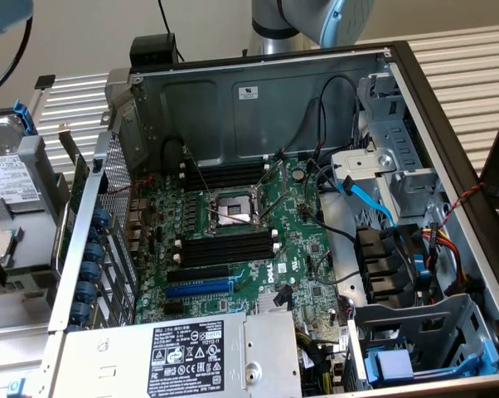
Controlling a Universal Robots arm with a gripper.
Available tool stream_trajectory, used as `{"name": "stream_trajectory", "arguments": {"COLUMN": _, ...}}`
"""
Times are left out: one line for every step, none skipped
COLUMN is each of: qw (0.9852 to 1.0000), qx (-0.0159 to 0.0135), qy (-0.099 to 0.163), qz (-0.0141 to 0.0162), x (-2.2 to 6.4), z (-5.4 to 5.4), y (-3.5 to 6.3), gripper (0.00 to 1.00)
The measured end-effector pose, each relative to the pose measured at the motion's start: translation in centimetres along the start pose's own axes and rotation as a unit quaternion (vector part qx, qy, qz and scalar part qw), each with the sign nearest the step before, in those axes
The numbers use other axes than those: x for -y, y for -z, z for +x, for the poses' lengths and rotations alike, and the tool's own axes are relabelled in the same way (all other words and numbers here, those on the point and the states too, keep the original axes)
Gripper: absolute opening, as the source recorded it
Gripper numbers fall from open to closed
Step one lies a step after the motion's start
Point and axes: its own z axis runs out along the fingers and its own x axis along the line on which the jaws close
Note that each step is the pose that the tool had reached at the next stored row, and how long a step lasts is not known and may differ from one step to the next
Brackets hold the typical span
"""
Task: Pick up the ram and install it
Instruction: 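Pick up the ram and move it above insertion slot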
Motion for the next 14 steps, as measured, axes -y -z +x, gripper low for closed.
{"name": "stream_trajectory", "arguments": {"qw": 1.0000, "qx": 0.0000, "qy": 0.000, "qz": 0.0001, "x": 0.00, "z": 0.0, "y": 0.39, "gripper": 0.13}}
{"name": "stream_trajectory", "arguments": {"qw": 1.0000, "qx": 0.0000, "qy": 0.000, "qz": 0.0001, "x": -0.01, "z": 0.0, "y": 0.75, "gripper": 0.13}}
{"name": "stream_trajectory", "arguments": {"qw": 1.0000, "qx": 0.0000, "qy": 0.000, "qz": 0.0001, "x": -0.02, "z": 0.0, "y": 1.04, "gripper": 0.13}}
{"name": "stream_trajectory", "arguments": {"qw": 1.0000, "qx": 0.0000, "qy": 0.000, "qz": 0.0001, "x": -0.02, "z": 0.0, "y": 1.31, "gripper": 0.13}}
{"name": "stream_trajectory", "arguments": {"qw": 1.0000, "qx": 0.0001, "qy": 0.000, "qz": 0.0002, "x": -0.02, "z": 0.0, "y": 1.54, "gripper": 0.13}}
{"name": "stream_trajectory", "arguments": {"qw": 1.0000, "qx": 0.0000, "qy": 0.000, "qz": 0.0001, "x": -0.03, "z": 0.0, "y": 1.79, "gripper": 0.13}}
{"name": "stream_trajectory", "arguments": {"qw": 1.0000, "qx": 0.0001, "qy": 0.000, "qz": 0.0002, "x": -0.03, "z": 0.0, "y": 2.03, "gripper": 0.13}}
{"name": "stream_trajectory", "arguments": {"qw": 1.0000, "qx": 0.0000, "qy": 0.000, "qz": 0.0001, "x": -0.03, "z": 0.0, "y": 2.30, "gripper": 0.13}}
{"name": "stream_trajectory", "arguments": {"qw": 1.0000, "qx": 0.0000, "qy": 0.000, "qz": 0.0001, "x": -0.03, "z": 0.0, "y": 2.55, "gripper": 0.13}}
{"name": "stream_trajectory", "arguments": {"qw": 1.0000, "qx": 0.0000, "qy": 0.000, "qz": 0.0001, "x": -0.03, "z": 0.0, "y": 2.80, "gripper": 0.13}}
{"name": "stream_trajectory", "arguments": {"qw": 1.0000, "qx": 0.0000, "qy": 0.000, "qz": 0.0001, "x": -0.04, "z": 0.0, "y": 3.05, "gripper": 0.13}}
{"name": "stream_trajectory", "arguments": {"qw": 1.0000, "qx": 0.0000, "qy": 0.000, "qz": 0.0001, "x": -0.04, "z": 0.0, "y": 3.31, "gripper": 0.13}}
{"name": "stream_trajectory", "arguments": {"qw": 1.0000, "qx": 0.0000, "qy": 0.000, "qz": 0.0001, "x": -0.04, "z": 0.0, "y": 3.58, "gripper": 0.13}}
{"name": "stream_trajectory", "arguments": {"qw": 1.0000, "qx": 0.0000, "qy": 0.000, "qz": 0.0001, "x": -0.05, "z": 0.0, "y": 3.83, "gripper": 0.13}}
